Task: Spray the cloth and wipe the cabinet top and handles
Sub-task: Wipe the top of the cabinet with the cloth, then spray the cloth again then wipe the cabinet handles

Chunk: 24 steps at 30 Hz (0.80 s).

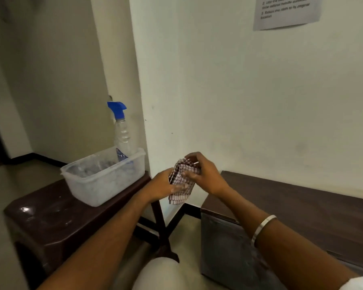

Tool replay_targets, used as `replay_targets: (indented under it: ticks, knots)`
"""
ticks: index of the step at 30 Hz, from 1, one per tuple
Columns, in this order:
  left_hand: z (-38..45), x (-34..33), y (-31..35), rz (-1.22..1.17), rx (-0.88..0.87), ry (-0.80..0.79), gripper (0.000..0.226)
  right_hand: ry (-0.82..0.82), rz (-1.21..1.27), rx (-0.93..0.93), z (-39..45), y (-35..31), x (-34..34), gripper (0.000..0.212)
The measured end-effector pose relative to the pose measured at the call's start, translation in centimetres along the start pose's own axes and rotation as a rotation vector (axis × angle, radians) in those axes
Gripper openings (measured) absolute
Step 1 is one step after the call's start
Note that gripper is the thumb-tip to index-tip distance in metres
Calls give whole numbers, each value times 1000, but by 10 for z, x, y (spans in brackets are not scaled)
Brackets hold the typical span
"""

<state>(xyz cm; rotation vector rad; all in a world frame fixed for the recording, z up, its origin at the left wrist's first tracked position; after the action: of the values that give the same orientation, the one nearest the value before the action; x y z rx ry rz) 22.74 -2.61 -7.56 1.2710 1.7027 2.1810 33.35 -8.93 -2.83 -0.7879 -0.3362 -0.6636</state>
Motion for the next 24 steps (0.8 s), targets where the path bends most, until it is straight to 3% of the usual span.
replay_targets:
  ticks: [3, 7, 12, 17, 24]
  knots:
    - [-17, 50, 15, -186, -36, 78, 45, 78, 91, 24, 44, -33, -5, 35]
    - [-36, 139, 13, -355, -18, 354, 34, 145, 215, -45, 101, -54, -26, 31]
    - [-49, 233, -27, -550, 77, 656, 17, -76, 57, -148, 157, -46, -88, 56]
    - [-36, 278, -64, -670, 198, 770, 22, -138, 104, -196, 199, -33, -139, 73]
    - [-26, 298, -93, -736, 269, 842, 33, -50, 340, -177, 226, -34, -172, 34]
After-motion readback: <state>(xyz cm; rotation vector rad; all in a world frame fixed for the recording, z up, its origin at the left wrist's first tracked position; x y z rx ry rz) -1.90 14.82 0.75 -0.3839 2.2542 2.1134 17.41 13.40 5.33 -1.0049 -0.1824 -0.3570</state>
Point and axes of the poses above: each hand's wrist, its own z-axis towards the middle knuckle, its own x-axis out of the back of the hand, y = z × x, the point moved 10 cm from there along z, towards the middle knuckle, and after that the axes turned 11 degrees about x, right-handed, at the moved point
